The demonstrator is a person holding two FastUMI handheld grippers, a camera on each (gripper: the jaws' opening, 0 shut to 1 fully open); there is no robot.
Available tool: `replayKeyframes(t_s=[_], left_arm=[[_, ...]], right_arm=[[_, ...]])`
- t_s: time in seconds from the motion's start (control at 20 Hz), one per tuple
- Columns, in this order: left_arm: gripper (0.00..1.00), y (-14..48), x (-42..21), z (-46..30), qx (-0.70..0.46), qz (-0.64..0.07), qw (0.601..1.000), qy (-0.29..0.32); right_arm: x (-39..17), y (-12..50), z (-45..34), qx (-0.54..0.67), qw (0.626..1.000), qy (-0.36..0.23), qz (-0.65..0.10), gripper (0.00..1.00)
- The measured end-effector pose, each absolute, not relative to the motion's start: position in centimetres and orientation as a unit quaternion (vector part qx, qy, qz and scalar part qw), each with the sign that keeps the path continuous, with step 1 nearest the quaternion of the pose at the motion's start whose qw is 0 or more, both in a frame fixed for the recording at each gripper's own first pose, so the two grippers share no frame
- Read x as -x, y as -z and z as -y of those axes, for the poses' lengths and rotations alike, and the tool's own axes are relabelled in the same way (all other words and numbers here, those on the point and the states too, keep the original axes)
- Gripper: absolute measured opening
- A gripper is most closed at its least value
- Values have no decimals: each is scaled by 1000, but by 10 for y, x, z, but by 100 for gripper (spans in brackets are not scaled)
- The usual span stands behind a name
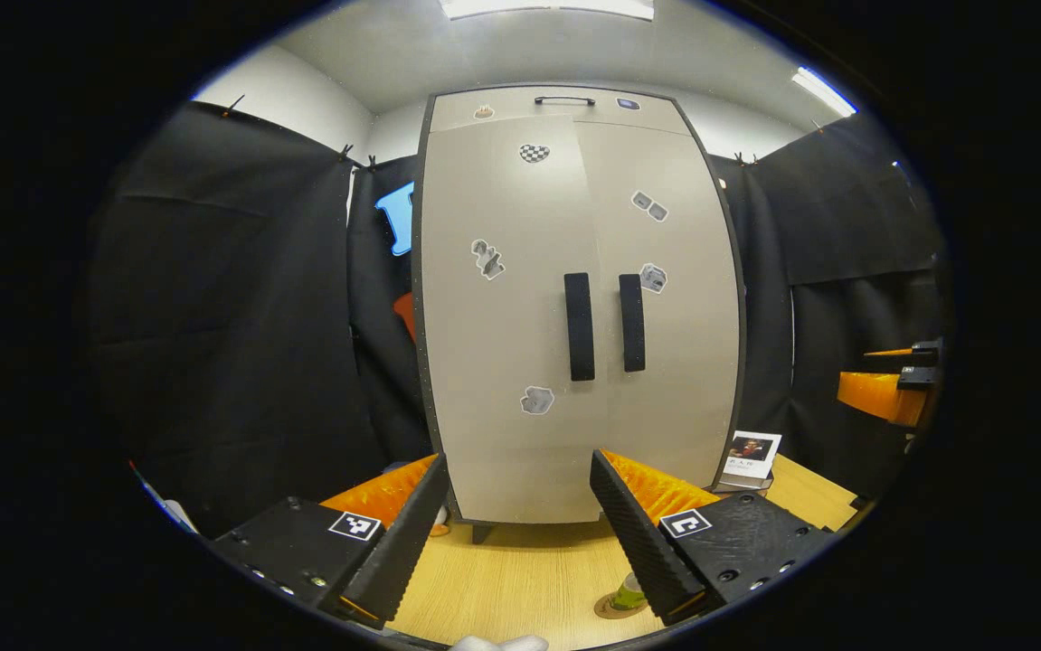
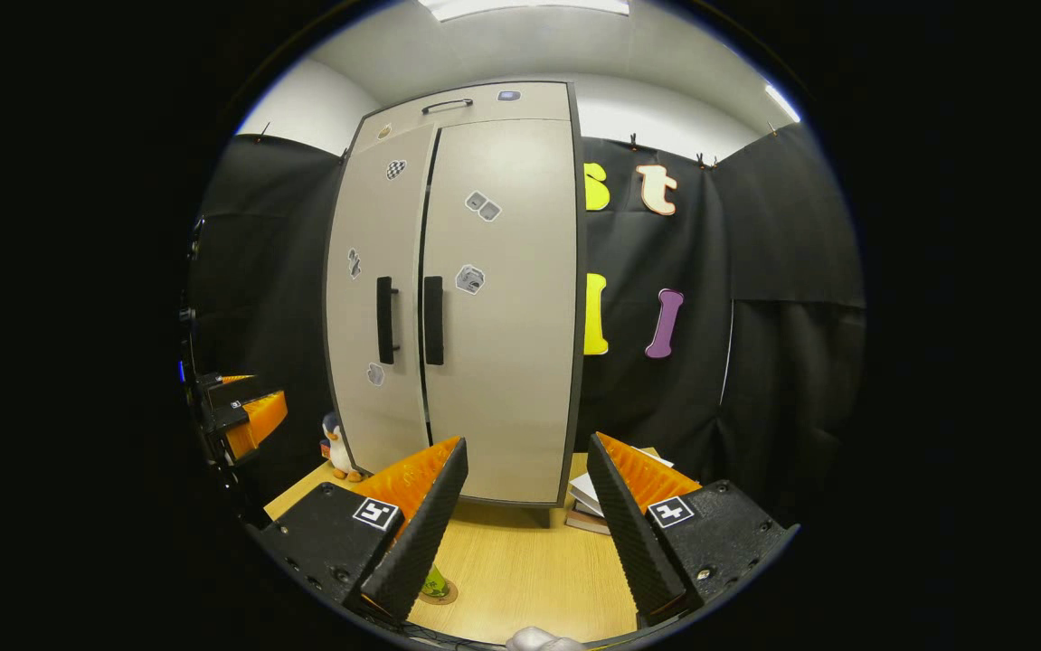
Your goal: Grasp the bottle in the cabinet with the left hand and place it on the coaster, then close the right door with the right hand and the left door with the left hand.
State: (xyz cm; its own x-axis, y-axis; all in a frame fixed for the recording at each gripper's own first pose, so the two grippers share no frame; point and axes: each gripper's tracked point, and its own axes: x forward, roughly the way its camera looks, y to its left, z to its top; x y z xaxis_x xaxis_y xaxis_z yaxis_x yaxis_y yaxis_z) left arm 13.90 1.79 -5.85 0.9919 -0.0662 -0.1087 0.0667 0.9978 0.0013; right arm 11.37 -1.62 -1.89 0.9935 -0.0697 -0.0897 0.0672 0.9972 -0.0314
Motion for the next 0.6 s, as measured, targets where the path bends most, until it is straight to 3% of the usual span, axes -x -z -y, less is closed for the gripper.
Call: replayKeyframes(t_s=[0.6], left_arm=[[96, 59, -133, -9, -3, -57, 998, 34]], right_arm=[[-105, 18, 25, 14, 998, 37, -43, 82]])
